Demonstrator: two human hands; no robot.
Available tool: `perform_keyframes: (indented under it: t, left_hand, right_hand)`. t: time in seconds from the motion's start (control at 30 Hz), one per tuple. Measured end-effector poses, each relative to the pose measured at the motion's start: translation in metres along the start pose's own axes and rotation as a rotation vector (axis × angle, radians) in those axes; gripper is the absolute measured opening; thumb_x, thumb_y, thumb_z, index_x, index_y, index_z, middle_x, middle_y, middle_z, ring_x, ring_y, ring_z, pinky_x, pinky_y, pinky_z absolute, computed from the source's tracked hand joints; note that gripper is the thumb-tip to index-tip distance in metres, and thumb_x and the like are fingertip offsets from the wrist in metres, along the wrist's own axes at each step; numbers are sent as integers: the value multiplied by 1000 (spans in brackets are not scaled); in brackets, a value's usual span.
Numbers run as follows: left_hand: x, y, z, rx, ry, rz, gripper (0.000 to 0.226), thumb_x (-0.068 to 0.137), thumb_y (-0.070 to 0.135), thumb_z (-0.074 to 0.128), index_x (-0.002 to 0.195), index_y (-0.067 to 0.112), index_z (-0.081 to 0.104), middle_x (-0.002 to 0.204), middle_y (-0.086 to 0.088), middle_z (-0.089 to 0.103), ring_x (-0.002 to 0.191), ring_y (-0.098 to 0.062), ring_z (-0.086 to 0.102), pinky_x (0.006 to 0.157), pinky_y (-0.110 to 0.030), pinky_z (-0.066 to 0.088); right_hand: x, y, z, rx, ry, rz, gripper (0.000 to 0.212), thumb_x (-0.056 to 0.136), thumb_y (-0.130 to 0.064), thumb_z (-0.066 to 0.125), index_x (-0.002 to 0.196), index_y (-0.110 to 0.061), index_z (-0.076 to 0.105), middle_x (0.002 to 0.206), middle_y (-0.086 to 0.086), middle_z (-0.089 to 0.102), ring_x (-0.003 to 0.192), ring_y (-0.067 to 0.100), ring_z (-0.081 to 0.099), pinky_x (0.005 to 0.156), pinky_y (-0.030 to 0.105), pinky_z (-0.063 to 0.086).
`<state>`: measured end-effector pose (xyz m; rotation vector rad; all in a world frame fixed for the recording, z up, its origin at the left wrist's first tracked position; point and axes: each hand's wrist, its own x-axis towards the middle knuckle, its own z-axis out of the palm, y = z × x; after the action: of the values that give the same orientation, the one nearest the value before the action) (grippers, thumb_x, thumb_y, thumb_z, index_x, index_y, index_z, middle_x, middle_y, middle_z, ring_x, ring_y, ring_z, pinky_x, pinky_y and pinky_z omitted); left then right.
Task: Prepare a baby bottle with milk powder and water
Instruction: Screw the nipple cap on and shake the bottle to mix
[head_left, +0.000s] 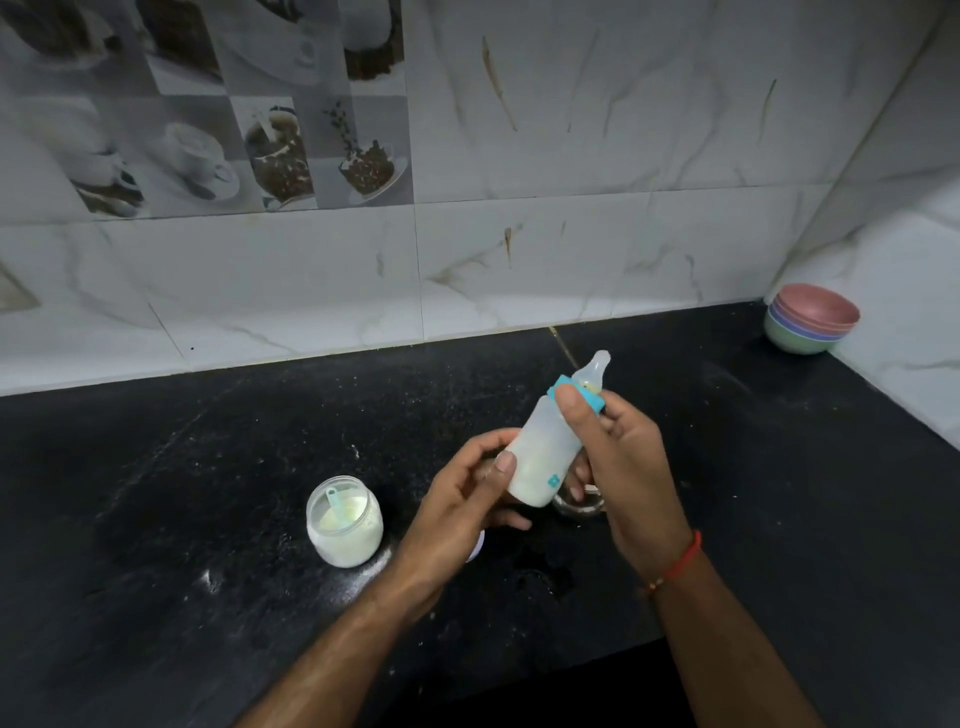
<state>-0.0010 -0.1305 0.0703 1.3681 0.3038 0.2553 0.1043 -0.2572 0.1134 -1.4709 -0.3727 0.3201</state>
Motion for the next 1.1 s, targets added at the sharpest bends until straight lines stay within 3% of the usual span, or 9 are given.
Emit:
perform_keyframes:
  t: [0.13, 0.33, 0.43, 0.53, 0.63, 0.77, 0.9, 0.97, 1.1]
  left_hand:
    - [2, 9, 5, -164, 26, 15, 40, 101, 37, 59, 132, 12, 62, 117, -22, 74, 92, -35, 74, 74, -35, 64]
    - [1, 22, 6, -329, -9, -6, 54, 94, 46, 47, 129, 6, 61, 97, -23, 74, 74, -26, 74, 73, -36, 65]
    - [0, 24, 7, -346, -24, -46, 65, 93, 53, 42, 129, 2, 60, 93, -20, 76, 69, -24, 74, 71, -38, 65]
    - [-4, 25, 9, -295, -36, -29, 67, 97, 60, 35, 135, 9, 58, 103, -21, 76, 77, -28, 75, 74, -43, 65]
    - [-8, 24, 10, -274, -50, -8, 63, 95, 58, 49, 136, 10, 54, 112, -21, 71, 78, -27, 72, 74, -47, 64]
    - [-9, 25, 11, -277, -60, -23, 73, 89, 61, 53, 135, 5, 57, 97, -15, 70, 65, -19, 63, 72, -48, 64]
    - [-10, 26, 9, -322, -72, -85, 77, 95, 70, 36, 125, 6, 66, 83, -14, 63, 60, -18, 57, 71, -48, 63]
    - [-11, 23, 7, -339, -90, -112, 80, 96, 69, 29, 124, 5, 67, 83, -15, 62, 61, -20, 56, 72, -48, 62]
    - [-9, 18, 5, -293, -105, -143, 92, 91, 75, 19, 128, 5, 65, 97, -19, 69, 65, -21, 61, 73, -48, 62]
  right_hand:
    - [5, -16, 2, 110, -112, -16, 42, 91, -37, 67, 117, -4, 65, 65, 0, 58, 44, 14, 37, 37, 25, 39]
    - [9, -26, 0, 180, -266, 20, 47, 88, -27, 70, 130, -8, 61, 88, 4, 68, 55, 17, 41, 45, 25, 45]
    - [9, -27, 2, 173, -252, 5, 53, 83, -28, 73, 129, -6, 61, 86, 2, 70, 55, 16, 41, 44, 25, 41]
    - [10, -27, 6, 182, -185, -15, 53, 80, -27, 76, 126, -5, 61, 82, 0, 69, 52, 16, 40, 42, 25, 40]
    - [9, -27, 9, 209, -153, -30, 55, 79, -28, 78, 126, -6, 59, 84, 1, 69, 48, 12, 43, 41, 24, 42]
    - [10, -23, 9, 196, -201, 6, 49, 87, -34, 79, 121, -4, 61, 75, 0, 65, 51, 13, 44, 43, 25, 42]
    - [8, -22, 7, 204, -297, 64, 56, 83, -46, 78, 120, -7, 64, 98, 29, 67, 62, 21, 44, 47, 26, 42]
    - [6, -25, 8, 185, -337, 50, 53, 88, -42, 74, 121, -3, 62, 113, 44, 60, 60, 22, 45, 47, 26, 42]
    - [9, -25, 10, 187, -311, 36, 56, 89, -39, 75, 115, 7, 57, 102, 59, 44, 43, 19, 43, 40, 29, 41]
